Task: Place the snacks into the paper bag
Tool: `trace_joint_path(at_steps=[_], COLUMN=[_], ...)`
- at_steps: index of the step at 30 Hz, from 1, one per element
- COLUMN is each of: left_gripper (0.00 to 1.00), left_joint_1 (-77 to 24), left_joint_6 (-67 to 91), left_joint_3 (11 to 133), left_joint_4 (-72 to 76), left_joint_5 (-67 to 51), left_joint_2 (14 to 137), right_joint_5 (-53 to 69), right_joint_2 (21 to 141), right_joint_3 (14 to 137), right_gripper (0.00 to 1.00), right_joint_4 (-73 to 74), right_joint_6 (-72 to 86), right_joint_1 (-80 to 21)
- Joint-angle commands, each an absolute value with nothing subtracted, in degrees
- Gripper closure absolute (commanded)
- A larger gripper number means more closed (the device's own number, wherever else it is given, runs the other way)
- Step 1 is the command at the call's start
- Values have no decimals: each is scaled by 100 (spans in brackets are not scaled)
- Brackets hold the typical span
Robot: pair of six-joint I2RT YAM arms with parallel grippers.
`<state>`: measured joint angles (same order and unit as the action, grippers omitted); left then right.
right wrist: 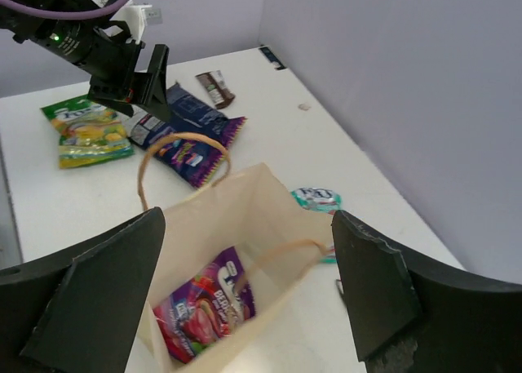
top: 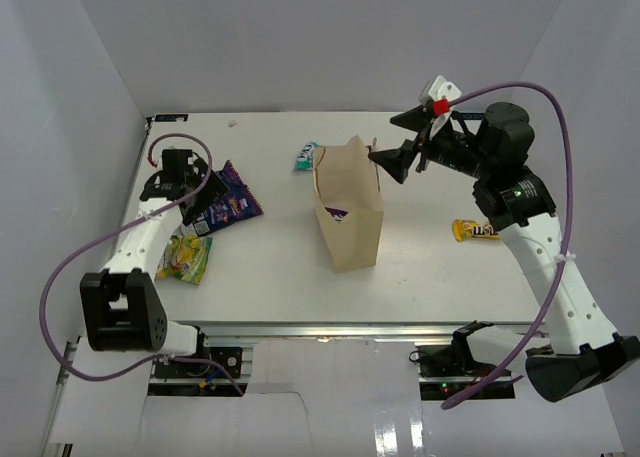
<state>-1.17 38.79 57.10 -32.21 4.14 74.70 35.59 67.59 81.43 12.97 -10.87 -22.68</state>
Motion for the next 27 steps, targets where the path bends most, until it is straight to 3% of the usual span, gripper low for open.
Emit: trace_joint_path(at_steps=[1,10,14,18,20,24,25,27], left_gripper=[2,2,2,2,7,19,24,45], left_joint_1=[235,843,896,905,923,949,949,949], left_joint_6=[3745,5860,6573,6978,7084,7023,7005,6891], left_joint_3=[6529,8022,9261,10974,11793,11603,11506,11163], left_joint_4=[-3498,-4191,-5148,-7221,-7976,-7937,-7884,-7603], left_joint_5=[854,-325,-317,236,387,97,44,-200], left_joint_2=[8260,10060,11116,12460,13144,13456,13447,13316], right_joint_5=[3542,3454,3559,3682,3726,3753,3770,3779], right_joint_2=[6469,5968,5889,5915,5915,5880,5871,5827], right_joint_3=[8000,6927,6592,6364,6258,6091,6047,6003], right_gripper=[10,7,7,7,7,7,7,7], right_joint_4=[1371,1406,1380,1354,1336,1327,1327,1327], right_joint_6=[-1476,-1441,-1459,-1424,-1406,-1371,-1354,-1336], right_joint_1=[-1908,-1029,-713,-554,-501,-413,-404,-352])
